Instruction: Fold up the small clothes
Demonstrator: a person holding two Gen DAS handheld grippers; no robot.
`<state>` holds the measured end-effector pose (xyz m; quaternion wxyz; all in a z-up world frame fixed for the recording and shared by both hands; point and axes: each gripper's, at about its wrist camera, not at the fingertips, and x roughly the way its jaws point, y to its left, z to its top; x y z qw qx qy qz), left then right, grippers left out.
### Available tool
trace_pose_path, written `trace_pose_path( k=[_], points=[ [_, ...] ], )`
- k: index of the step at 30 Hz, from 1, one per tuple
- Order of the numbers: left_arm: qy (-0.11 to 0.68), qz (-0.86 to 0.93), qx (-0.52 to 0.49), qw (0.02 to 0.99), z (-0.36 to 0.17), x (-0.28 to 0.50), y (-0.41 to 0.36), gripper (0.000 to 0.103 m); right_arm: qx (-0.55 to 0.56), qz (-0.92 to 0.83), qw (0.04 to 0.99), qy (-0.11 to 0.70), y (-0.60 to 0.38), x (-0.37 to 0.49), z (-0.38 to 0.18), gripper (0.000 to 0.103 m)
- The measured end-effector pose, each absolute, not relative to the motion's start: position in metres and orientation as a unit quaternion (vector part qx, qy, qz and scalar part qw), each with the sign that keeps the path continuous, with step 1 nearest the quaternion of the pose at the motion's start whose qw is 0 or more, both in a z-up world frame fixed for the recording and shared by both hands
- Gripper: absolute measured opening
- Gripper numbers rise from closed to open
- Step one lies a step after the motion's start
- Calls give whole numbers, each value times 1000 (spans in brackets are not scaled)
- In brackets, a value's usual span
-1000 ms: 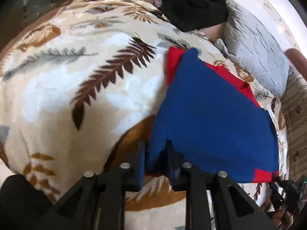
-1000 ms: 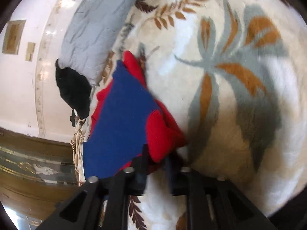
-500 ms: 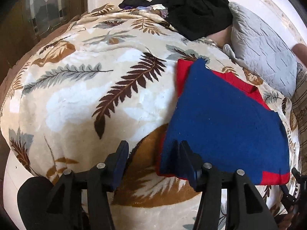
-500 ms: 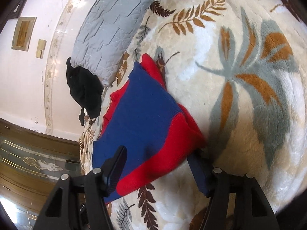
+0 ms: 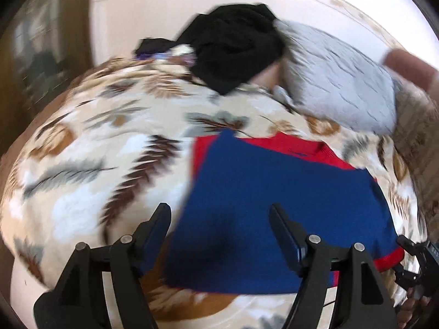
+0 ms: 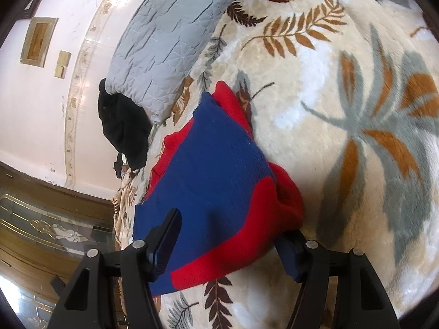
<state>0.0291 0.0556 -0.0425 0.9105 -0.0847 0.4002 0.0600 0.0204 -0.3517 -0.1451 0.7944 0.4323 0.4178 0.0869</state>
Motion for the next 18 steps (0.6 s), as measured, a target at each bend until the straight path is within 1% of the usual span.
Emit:
trace_pose_path(
  k=[3,6,8,11,13,15,18],
  points=[
    [434,50,-59,897,-67,57,34,75,437,85,791,420,-355,21,-148,70],
    [491,59,-30,869,-103,78,24,75,430,63,797,419,-364,15,-142,70],
    [475,59,-26,878,-109,77,23,76,420,42,808,412,-375,10,-135,70],
    [471,58,-24,880,-110,75,23,77,392,33,825,406,-388,20,-122,70],
    [471,61,-22,880,-112,75,21,78,386,59,821,417,-388,42,-118,70],
    [471,62,-19,880,-113,75,20,78,356,88,824,431,-381,78,-113,70],
    [470,61,-18,880,-111,75,18,78,311,107,814,478,-369,135,-123,70]
  ],
)
